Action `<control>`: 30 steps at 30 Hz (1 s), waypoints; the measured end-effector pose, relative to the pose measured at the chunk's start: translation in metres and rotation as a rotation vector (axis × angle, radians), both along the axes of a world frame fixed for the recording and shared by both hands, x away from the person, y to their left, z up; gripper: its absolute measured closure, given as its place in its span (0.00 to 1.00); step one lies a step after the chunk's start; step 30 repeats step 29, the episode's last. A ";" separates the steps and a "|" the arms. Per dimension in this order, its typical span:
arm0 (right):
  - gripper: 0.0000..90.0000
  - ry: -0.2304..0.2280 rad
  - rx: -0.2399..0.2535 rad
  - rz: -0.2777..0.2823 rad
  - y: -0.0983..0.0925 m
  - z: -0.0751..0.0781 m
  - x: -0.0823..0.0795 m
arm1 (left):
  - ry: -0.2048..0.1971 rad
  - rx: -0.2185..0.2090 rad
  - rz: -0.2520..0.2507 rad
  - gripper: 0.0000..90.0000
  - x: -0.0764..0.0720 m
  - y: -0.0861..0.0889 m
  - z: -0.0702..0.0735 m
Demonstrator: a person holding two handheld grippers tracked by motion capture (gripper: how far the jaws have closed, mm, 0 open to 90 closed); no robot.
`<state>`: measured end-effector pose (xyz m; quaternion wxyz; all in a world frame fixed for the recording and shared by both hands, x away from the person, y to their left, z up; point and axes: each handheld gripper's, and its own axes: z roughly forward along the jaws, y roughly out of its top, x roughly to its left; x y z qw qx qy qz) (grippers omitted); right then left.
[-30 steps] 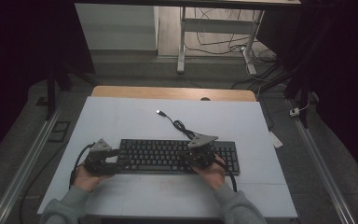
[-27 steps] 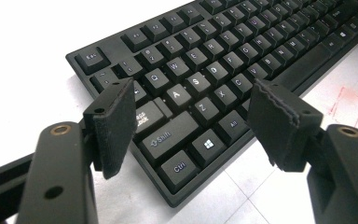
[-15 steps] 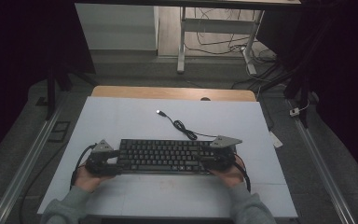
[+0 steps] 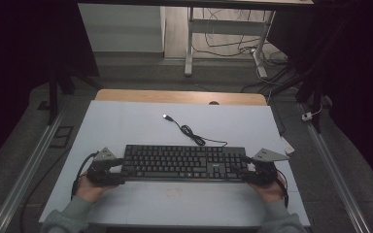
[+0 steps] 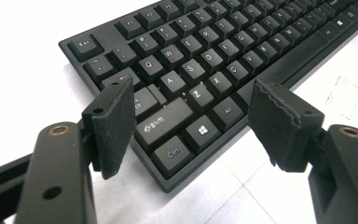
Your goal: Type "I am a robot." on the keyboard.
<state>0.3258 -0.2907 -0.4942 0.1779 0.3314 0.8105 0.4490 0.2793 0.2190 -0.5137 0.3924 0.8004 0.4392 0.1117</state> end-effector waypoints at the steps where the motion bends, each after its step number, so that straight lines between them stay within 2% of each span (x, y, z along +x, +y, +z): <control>1: 0.51 -0.001 0.001 -0.006 -0.004 0.000 -0.001 | -0.001 -0.001 0.001 0.36 -0.001 0.001 0.000; 4: 0.51 -0.004 -0.015 -0.008 -0.013 -0.002 -0.006 | -0.002 -0.004 0.004 0.36 -0.002 0.002 0.000; 8: 0.51 -0.004 -0.004 -0.012 -0.022 -0.005 -0.009 | -0.001 -0.005 0.008 0.36 -0.003 0.004 -0.001; 9: 0.51 0.002 -0.013 -0.015 -0.023 -0.004 -0.010 | -0.001 -0.005 0.008 0.36 -0.003 0.004 -0.001; 16: 0.51 0.005 -0.026 0.006 -0.020 -0.006 -0.010 | -0.002 -0.002 0.005 0.36 -0.003 0.003 -0.001; 30: 0.51 0.007 -0.022 0.011 -0.020 -0.006 -0.010 | -0.002 0.000 0.008 0.36 -0.003 0.004 -0.002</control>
